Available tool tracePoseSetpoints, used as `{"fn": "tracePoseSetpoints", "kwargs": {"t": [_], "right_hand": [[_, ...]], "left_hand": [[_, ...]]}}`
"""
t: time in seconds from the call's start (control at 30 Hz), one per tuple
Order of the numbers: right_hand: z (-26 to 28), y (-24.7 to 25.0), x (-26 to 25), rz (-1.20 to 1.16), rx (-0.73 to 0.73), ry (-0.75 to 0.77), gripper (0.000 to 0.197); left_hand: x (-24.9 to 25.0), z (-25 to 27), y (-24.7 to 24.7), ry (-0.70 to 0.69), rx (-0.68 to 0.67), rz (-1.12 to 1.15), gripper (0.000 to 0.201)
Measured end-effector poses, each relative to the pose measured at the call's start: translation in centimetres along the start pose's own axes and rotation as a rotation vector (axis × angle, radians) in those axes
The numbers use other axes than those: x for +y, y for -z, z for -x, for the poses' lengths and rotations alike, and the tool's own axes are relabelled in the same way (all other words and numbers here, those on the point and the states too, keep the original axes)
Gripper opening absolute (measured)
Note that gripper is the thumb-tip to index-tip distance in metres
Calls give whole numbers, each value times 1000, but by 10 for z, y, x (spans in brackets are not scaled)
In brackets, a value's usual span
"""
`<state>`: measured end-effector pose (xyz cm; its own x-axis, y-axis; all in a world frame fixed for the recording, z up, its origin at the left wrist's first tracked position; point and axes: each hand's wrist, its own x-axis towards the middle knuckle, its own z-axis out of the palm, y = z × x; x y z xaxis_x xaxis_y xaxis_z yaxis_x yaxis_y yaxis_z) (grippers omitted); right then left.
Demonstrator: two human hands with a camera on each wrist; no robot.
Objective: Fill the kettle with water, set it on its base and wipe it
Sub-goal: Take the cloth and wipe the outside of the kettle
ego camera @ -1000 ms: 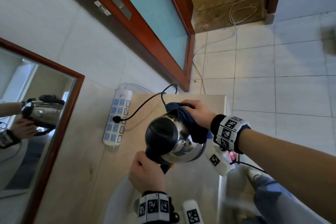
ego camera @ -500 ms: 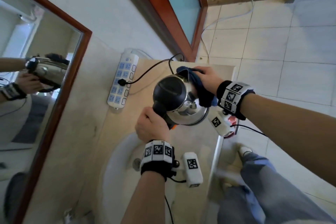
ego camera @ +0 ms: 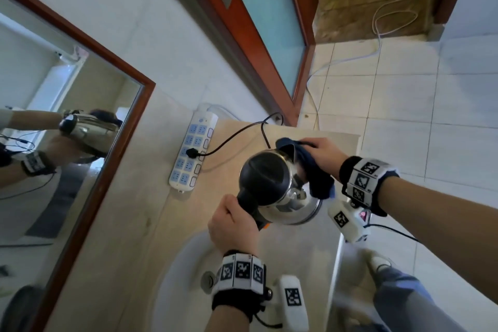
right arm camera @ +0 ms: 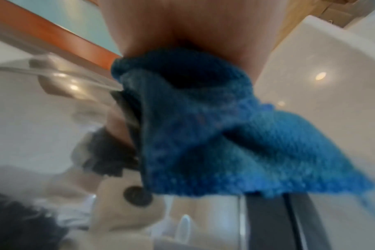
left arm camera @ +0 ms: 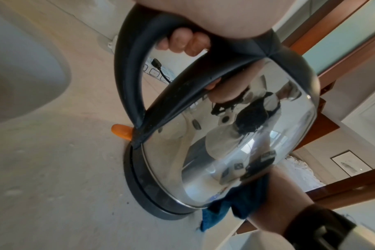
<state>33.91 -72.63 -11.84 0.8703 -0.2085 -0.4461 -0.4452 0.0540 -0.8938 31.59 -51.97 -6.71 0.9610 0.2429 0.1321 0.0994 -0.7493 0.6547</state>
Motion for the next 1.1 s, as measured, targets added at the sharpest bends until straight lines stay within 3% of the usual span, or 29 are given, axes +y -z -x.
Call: {"fn": "tracePoseSetpoints", "kwargs": {"t": [0.13, 0.27, 0.43, 0.57, 0.77, 0.9, 1.0, 1.1], "right_hand": [[-1, 5, -14, -10, -26, 34, 25], [-1, 1, -25, -130, -54, 108, 20], [-7, 3, -3, 10, -34, 5, 26], [-10, 5, -17, 141, -127, 18, 29], [-13, 1, -44, 105, -233, 203, 26], [-25, 4, -26, 263, -238, 138, 31], [-34, 2, -24, 376, -280, 61, 32], [-36, -4, -47, 371, -331, 170, 29]], "left_hand": [[-4, -11, 1, -48, -47, 0, 36], [-7, -26, 6, 12, -175, 155, 32], [-6, -42, 7, 57, -293, 247, 35], [5, -52, 10, 20, -370, 222, 37], [19, -73, 10, -244, -492, -30, 28], [3, -97, 1, -629, -489, -276, 6], [-1, -110, -3, -897, -493, -334, 8], [4, -119, -4, -1020, -514, -352, 12]]}}
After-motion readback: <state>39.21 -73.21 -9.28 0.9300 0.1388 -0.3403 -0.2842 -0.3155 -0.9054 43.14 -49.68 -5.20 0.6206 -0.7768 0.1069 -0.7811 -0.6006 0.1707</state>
